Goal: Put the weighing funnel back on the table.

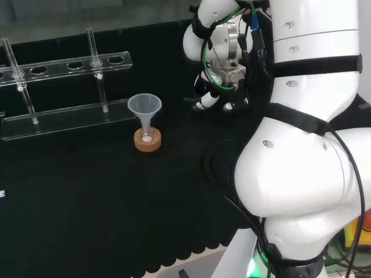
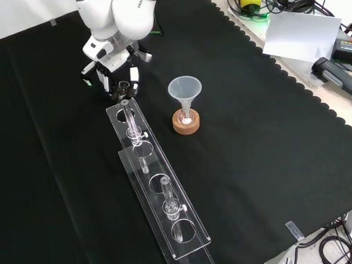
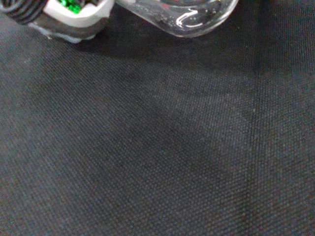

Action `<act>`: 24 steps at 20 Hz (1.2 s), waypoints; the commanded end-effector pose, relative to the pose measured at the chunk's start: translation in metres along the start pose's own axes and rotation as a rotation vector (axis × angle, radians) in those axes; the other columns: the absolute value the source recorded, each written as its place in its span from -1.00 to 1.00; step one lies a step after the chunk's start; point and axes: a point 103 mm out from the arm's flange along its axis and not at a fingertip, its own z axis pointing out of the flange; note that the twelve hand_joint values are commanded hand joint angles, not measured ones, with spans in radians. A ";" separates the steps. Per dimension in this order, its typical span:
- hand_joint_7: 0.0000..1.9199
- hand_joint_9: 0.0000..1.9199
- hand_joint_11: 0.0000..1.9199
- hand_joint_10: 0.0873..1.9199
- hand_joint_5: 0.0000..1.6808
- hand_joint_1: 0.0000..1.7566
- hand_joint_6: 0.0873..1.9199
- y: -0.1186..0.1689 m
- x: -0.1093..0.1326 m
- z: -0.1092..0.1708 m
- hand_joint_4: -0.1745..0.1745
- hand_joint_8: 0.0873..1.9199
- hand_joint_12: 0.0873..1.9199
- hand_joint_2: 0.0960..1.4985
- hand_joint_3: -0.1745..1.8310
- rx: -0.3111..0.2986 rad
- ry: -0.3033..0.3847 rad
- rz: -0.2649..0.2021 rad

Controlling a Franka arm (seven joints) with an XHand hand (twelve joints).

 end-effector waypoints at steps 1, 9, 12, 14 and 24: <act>0.51 0.34 -1.00 -1.00 0.38 0.00 -0.55 -0.003 0.003 0.004 1.00 -1.00 0.58 -0.17 -0.35 0.047 -0.024 0.007; 0.20 0.12 -1.00 -1.00 -0.10 -0.25 -0.53 -0.011 0.012 0.000 0.65 -1.00 0.50 -0.28 -0.40 0.106 -0.091 0.011; 0.06 0.02 -1.00 -1.00 -0.29 -0.34 -0.64 -0.015 0.016 -0.007 0.35 -1.00 0.44 -0.28 -0.46 0.117 -0.107 0.014; 0.00 -0.03 -1.00 -1.00 -0.33 -0.38 -0.74 -0.018 0.020 -0.015 0.25 -1.00 0.42 -0.27 -0.51 0.115 -0.116 0.021; -0.11 -0.10 -1.00 -1.00 -0.41 -0.45 -0.94 -0.031 0.033 -0.066 0.07 -1.00 0.40 -0.25 -0.60 0.079 -0.151 0.064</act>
